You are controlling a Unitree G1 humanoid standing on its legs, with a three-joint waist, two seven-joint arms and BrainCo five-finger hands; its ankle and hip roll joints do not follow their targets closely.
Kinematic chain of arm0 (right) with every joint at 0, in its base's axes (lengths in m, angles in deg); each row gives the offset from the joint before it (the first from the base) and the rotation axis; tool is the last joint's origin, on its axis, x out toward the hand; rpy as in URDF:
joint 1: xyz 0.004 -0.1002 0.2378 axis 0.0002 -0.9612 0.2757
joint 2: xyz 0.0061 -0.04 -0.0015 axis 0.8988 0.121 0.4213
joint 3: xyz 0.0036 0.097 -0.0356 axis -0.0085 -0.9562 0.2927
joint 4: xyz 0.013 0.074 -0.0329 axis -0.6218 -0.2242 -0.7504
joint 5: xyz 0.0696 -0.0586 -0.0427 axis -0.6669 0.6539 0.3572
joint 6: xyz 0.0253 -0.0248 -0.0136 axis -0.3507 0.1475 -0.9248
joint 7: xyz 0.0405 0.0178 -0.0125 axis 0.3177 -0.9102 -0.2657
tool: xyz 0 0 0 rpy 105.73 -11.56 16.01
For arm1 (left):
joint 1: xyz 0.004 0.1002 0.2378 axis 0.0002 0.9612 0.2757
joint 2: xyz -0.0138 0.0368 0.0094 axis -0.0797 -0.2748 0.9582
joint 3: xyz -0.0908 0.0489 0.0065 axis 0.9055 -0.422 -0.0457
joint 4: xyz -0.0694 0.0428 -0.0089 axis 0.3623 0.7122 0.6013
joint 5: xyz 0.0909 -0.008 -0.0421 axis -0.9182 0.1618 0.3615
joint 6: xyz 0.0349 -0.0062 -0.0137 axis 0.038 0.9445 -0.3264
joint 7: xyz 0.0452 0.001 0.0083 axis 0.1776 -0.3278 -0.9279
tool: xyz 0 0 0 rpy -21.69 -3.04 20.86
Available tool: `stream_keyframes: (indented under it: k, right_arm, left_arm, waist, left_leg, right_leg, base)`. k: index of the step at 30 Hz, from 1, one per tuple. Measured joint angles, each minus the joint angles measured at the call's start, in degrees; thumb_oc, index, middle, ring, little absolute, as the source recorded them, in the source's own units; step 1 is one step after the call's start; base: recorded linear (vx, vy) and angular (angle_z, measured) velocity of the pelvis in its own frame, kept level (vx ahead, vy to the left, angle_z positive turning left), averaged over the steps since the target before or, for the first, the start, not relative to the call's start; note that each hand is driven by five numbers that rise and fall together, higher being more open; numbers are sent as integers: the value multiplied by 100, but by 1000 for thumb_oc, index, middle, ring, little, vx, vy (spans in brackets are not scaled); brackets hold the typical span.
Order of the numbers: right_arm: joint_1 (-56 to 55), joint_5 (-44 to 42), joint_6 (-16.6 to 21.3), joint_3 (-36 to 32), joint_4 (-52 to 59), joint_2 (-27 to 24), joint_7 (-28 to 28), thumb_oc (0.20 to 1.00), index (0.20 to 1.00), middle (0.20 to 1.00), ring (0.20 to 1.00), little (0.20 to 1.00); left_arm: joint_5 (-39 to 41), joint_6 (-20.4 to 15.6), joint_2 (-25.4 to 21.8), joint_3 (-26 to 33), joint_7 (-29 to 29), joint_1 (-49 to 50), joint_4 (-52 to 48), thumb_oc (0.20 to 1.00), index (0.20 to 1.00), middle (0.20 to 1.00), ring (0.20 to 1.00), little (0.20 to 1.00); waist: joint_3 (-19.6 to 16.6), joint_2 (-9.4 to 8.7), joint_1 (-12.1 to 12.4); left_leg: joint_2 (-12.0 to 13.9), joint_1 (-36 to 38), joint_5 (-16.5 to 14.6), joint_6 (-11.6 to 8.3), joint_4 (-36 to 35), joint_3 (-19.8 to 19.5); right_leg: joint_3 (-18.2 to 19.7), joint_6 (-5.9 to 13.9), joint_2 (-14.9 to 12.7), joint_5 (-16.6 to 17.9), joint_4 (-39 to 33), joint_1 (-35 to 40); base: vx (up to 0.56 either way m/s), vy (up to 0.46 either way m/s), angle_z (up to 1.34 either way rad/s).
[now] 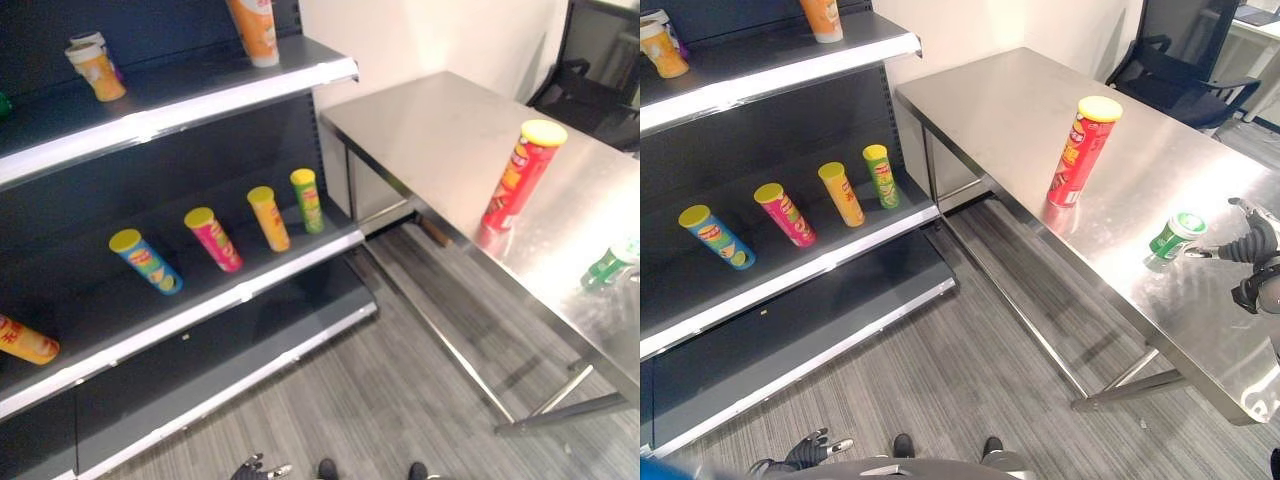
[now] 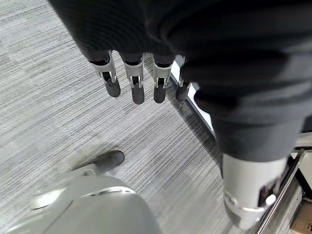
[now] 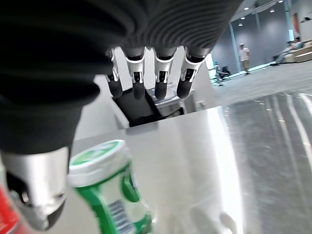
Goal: Put the goods on the table back onto the shelves and tidy them up.
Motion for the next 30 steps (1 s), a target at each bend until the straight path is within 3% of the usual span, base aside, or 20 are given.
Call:
stream_keyframes:
  k: [12, 17, 27, 28, 29, 30]
  right_arm:
    - [643, -3, -147, 519, -640, 177, -5, 1000, 1000, 1000, 1000, 1000]
    - [1360, -15, -234, 925, -1671, 675, -67, 1000, 1000, 1000, 1000, 1000]
    - [1480, -15, -242, 958, -1673, 696, -109, 1000, 1000, 1000, 1000, 1000]
    - [1496, -14, -242, 961, -1673, 696, -109, 636, 636, 636, 636, 636]
    - [1500, -14, -242, 963, -1673, 696, -109, 200, 200, 200, 200, 200]
    - [1502, -13, -242, 970, -1672, 697, -110, 200, 200, 200, 200, 200]
  left_arm:
    - [4, 0, -1, -3, -84, 182, 4, 1000, 1000, 1000, 1000, 1000]
    - [24, -6, -14, -52, -97, 201, -121, 1000, 1000, 1000, 1000, 1000]
    - [226, -7, -24, -48, -109, 211, -166, 1000, 1000, 1000, 1000, 1000]
    - [226, -7, -24, -47, -110, 211, -161, 1000, 1000, 1000, 1000, 1000]
    - [226, -7, -24, -46, -114, 211, -160, 1000, 1000, 1000, 1000, 1000]
    - [226, -7, -24, -46, -116, 210, -156, 1000, 1000, 1000, 1000, 1000]
  waist:
    - [-49, 76, 167]
    - [-39, 103, 208]
    - [-13, 123, 315]
    - [-10, 127, 320]
    - [-10, 128, 321]
    - [-8, 126, 323]
  left_leg:
    - [7, -129, 38, 28, 2, -158]
    - [6, -228, 66, 7, 5, -232]
    - [6, -275, 72, -1, 5, -309]
    - [5, -274, 73, -2, 5, -311]
    - [5, -275, 73, -2, 4, -312]
    - [4, -274, 73, -3, 5, -321]
  right_leg:
    - [-139, 3, 23, -20, -2, -50]
    - [-202, 4, 38, -43, -2, -122]
    - [-273, -3, 41, -61, -1, -135]
    - [-275, -3, 41, -61, -2, -134]
    - [-276, -3, 41, -61, -1, -132]
    - [-286, -3, 41, -61, -1, -126]
  base:
    - [29, -40, 6]
    - [35, -39, 7]
    - [2, -7, 3]
    - [0, 0, 0]
    - [0, 0, 0]
    - [0, 0, 0]
